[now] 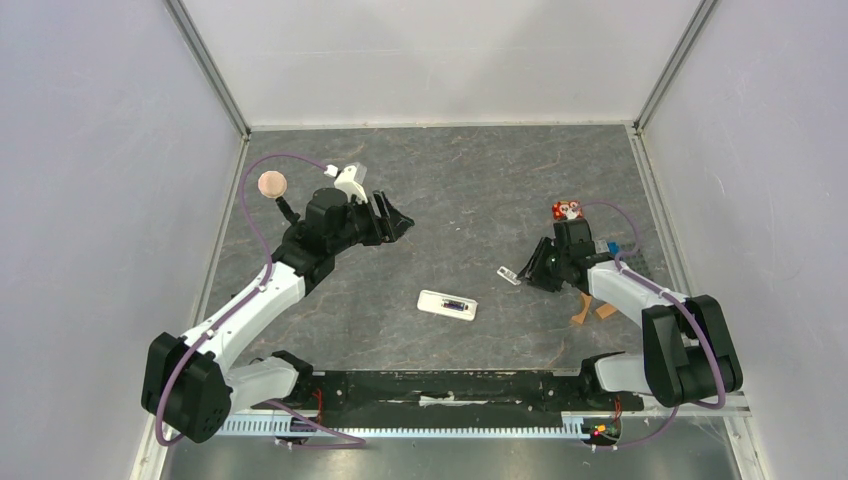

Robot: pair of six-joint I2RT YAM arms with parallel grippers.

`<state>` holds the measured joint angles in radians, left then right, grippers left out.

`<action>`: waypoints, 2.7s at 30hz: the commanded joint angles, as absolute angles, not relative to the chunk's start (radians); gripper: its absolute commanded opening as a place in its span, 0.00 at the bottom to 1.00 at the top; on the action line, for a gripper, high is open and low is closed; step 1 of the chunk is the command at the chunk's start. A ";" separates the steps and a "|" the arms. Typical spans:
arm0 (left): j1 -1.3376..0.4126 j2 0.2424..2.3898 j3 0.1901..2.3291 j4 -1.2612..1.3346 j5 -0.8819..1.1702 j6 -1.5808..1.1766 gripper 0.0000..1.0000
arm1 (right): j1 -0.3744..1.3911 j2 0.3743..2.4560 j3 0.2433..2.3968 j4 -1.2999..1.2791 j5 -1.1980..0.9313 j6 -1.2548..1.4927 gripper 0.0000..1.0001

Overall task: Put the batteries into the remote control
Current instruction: Pick up the battery cover at the center of the board.

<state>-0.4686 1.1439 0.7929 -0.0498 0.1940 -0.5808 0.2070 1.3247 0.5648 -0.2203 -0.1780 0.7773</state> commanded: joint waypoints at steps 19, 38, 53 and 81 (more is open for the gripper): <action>-0.469 1.166 0.829 -0.010 0.216 -0.572 0.70 | 0.326 1.436 0.861 -0.380 -0.133 0.131 0.68; -0.469 1.187 0.843 -0.014 0.240 -0.538 0.83 | 0.456 1.644 1.011 -0.591 -0.020 -0.048 0.61; -0.459 1.232 0.879 -0.024 0.258 -0.551 0.80 | 0.478 1.705 1.006 -0.616 0.003 0.051 0.32; -0.456 1.154 0.818 0.064 0.349 -0.587 0.78 | 0.775 1.015 0.640 -0.042 -0.173 -0.098 0.24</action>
<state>-0.4603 1.1957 0.8345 -0.0040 0.3183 -0.5785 0.7433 1.0645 0.6445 -0.1539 -0.1467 -0.0490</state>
